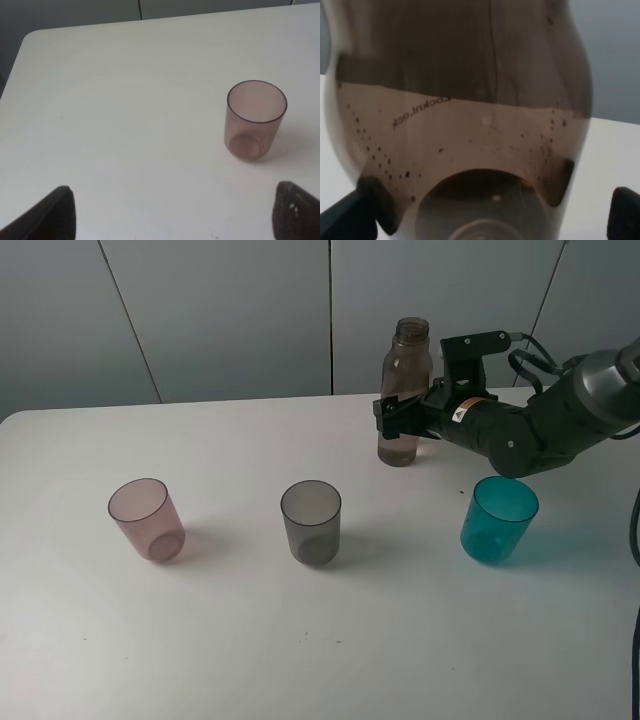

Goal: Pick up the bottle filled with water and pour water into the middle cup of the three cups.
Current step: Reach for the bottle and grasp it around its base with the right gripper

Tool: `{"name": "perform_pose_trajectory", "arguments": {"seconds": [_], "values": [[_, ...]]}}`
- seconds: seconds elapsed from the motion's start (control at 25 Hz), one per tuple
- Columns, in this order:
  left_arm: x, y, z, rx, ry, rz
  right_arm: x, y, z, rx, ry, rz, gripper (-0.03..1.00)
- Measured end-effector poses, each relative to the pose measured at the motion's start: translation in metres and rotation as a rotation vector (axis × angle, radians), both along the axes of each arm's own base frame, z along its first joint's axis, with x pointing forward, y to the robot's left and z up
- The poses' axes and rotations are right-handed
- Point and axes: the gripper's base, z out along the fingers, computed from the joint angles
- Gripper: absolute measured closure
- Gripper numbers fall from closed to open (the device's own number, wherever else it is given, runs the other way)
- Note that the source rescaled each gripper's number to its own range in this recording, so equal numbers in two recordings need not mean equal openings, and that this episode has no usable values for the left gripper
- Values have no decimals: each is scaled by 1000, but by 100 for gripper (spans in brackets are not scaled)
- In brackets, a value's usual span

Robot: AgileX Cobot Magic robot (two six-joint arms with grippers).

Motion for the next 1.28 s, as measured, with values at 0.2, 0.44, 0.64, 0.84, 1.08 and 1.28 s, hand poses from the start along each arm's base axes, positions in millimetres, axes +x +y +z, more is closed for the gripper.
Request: {"name": "perform_pose_trajectory", "arguments": {"seconds": [0.2, 0.44, 0.64, 0.84, 1.08, 1.28], "values": [[0, 0, 0, 0, 0, 0, 1, 0, -5, 4, 3, -5, -3], [0, 0, 0, 0, 0, 0, 5, 2, -13, 36, 22, -22, -3], [0, 0, 0, 0, 0, 0, 12, 4, -14, 48, 0, -24, -3], [0, 0, 0, 0, 0, 0, 16, 5, -15, 57, -16, -25, -3], [0, 0, 0, 0, 0, 0, 16, 6, -22, 58, -16, -26, -3], [0, 0, 0, 0, 0, 0, 17, 6, -21, 73, -32, -30, -3]]}}
